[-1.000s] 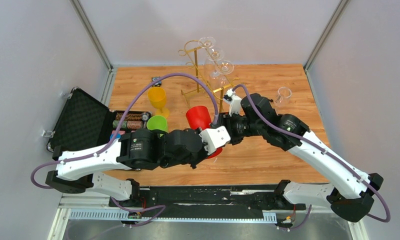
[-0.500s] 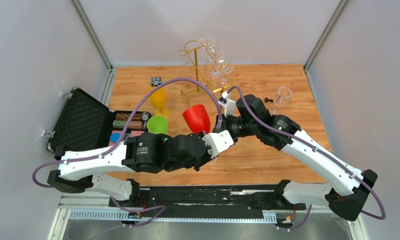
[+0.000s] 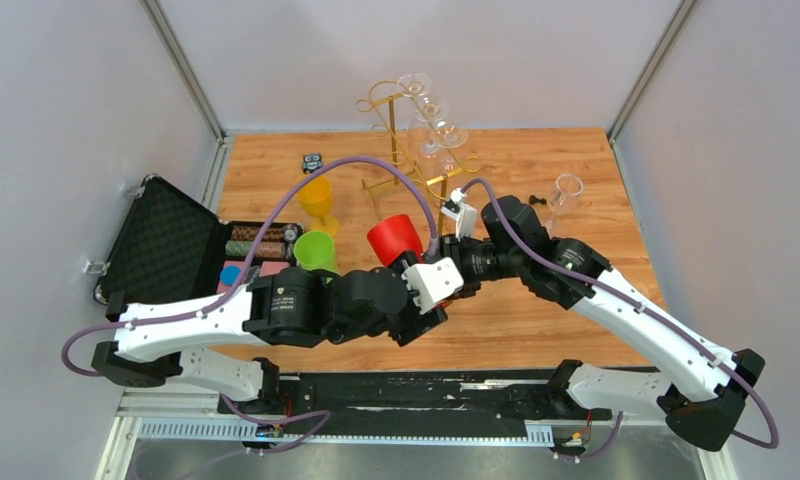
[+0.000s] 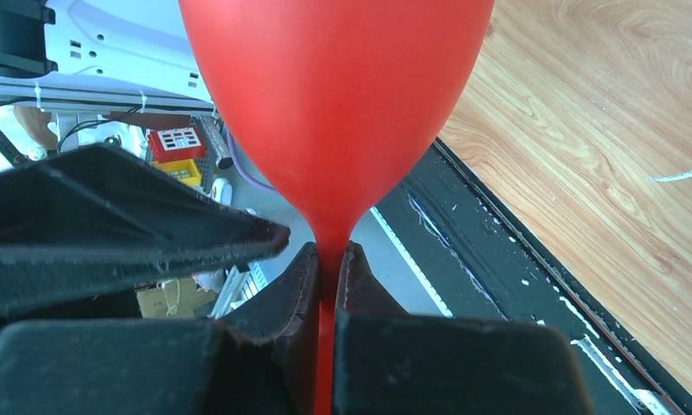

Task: Take the wine glass off the wine glass rack

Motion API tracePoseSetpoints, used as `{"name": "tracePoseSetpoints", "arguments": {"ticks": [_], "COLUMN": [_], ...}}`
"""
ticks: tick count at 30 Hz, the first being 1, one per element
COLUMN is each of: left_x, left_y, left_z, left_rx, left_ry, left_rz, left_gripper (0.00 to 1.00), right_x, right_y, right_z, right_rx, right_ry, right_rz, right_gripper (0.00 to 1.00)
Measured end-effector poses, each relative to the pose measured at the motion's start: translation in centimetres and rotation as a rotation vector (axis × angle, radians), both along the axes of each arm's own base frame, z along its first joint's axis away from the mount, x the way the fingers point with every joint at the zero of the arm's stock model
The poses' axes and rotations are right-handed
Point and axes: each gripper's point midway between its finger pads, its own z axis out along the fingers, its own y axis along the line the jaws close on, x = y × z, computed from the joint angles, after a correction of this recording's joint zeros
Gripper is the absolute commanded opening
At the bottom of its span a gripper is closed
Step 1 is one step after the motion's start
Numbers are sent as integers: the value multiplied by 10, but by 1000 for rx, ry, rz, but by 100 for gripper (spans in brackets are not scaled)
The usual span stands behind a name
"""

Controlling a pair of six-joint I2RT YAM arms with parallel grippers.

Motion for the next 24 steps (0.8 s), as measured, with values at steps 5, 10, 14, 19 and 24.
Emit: {"name": "tracePoseSetpoints", "arguments": {"ticks": [5, 10, 14, 19, 24], "left_x": [0, 5, 16, 33, 53], "left_y": [2, 3, 7, 18, 34], "left_z": [2, 6, 8, 6, 9], "left_rx": [-39, -77, -115, -158, -229], "left_ry": [-6, -8, 9, 38, 83], "left_rz": [1, 15, 41, 87, 155], "left_gripper": [90, 94, 95, 95, 96], "right_x": [-4, -5, -1, 8, 17], "right_y": [-8, -21, -32, -50, -65], "right_z": [3, -9, -26, -48, -56], "right_rx": [14, -10, -55, -128, -198], "right_ry": [-44, -117, -185, -270, -341], "right_rz": [5, 4, -13, -59, -90], "right_gripper": [0, 0, 0, 0, 0]}}
